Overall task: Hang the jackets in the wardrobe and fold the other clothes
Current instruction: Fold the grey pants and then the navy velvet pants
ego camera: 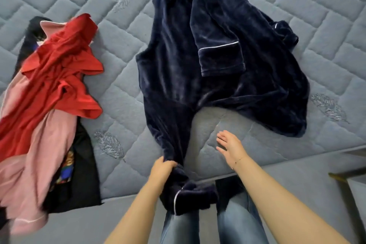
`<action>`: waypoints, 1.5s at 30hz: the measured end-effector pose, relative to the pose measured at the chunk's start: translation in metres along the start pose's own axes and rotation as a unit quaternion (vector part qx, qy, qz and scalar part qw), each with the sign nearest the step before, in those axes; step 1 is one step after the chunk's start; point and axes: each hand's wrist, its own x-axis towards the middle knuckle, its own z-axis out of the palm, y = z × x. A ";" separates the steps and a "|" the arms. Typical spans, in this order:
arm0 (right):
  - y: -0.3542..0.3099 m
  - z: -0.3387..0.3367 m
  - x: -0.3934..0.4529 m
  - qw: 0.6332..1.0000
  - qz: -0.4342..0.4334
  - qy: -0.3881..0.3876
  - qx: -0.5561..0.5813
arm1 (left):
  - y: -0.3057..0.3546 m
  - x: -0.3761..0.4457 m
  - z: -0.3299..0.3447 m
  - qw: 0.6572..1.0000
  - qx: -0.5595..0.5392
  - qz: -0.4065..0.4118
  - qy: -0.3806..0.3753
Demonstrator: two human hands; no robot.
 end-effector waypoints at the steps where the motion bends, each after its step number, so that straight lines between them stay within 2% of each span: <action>1: 0.004 -0.003 -0.005 1.000 0.009 0.002 0.008 | -0.011 -0.012 0.001 0.998 -0.010 -0.044 -0.045; 3: 0.008 -0.007 -0.013 0.999 0.016 0.005 0.030 | -0.022 -0.022 -0.001 0.992 0.010 -0.074 -0.098; 5: 0.008 -0.011 -0.016 0.999 0.010 0.008 0.044 | -0.016 -0.014 -0.007 0.998 0.018 -0.035 -0.058; 7: 0.003 -0.016 -0.013 0.998 -0.002 0.008 0.064 | 0.006 0.000 -0.015 0.995 -0.088 0.033 0.012; 8: -0.002 -0.018 -0.009 0.997 -0.010 0.008 0.077 | 0.022 0.008 -0.020 0.986 -0.154 0.051 0.034; 10: -0.015 -0.025 0.005 0.993 -0.030 0.009 0.110 | 0.056 0.028 -0.026 0.972 -0.218 0.065 0.052; 14: -0.063 -0.042 0.037 0.968 -0.050 0.024 0.244 | 0.113 0.078 -0.022 0.975 -0.207 0.054 0.054; 17: -0.105 -0.057 0.056 0.931 -0.039 0.053 0.359 | 0.140 0.095 -0.007 0.972 -0.118 0.040 0.199; 18: -0.117 -0.060 0.060 0.924 -0.028 0.058 0.376 | 0.148 0.096 -0.004 0.968 -0.118 0.061 0.212; 19: -0.127 -0.061 0.062 0.922 -0.017 0.060 0.383 | 0.155 0.094 -0.001 0.964 -0.166 0.083 0.188; 21: -0.145 -0.061 0.063 0.924 0.001 0.064 0.376 | 0.166 0.082 -0.001 0.936 -0.306 0.113 0.129; 23: -0.168 -0.061 0.057 0.928 0.002 0.068 0.366 | 0.170 0.064 -0.012 0.897 -0.388 0.143 0.156; 25: -0.195 -0.065 0.043 0.929 -0.025 0.055 0.366 | 0.166 0.042 -0.026 0.860 -0.443 0.182 0.174; 27: -0.216 -0.072 0.026 0.924 -0.086 0.002 0.373 | 0.153 0.019 -0.035 0.828 -0.483 0.218 0.182; 31: -0.210 -0.090 0.005 0.928 -0.130 -0.033 0.346 | 0.095 -0.020 -0.024 0.799 -0.510 0.203 0.246; 32: -0.196 -0.095 0.003 0.936 -0.099 -0.014 0.337 | 0.076 -0.025 -0.018 0.808 -0.498 0.178 0.259; 34: -0.153 -0.105 0.009 0.943 -0.036 0.100 0.314 | 0.036 -0.025 -0.006 0.843 -0.458 0.102 0.262; 35: -0.129 -0.110 0.010 0.949 -0.033 0.151 0.274 | 0.016 -0.021 0.000 0.866 -0.431 0.063 0.245; 37: -0.089 -0.123 0.022 0.951 0.040 0.163 0.260 | -0.016 -0.011 0.005 0.917 -0.361 0.004 0.169; 39: -0.065 -0.128 0.029 0.952 0.050 0.153 0.261 | -0.032 -0.004 0.008 0.956 -0.279 -0.026 0.083; 43: -0.055 -0.129 0.038 0.955 -0.011 0.176 0.239 | -0.031 -0.003 0.007 0.960 -0.273 0.057 -0.002; 45: -0.060 -0.130 0.036 0.958 -0.030 0.203 0.202 | -0.020 -0.005 0.003 0.950 -0.290 0.113 0.015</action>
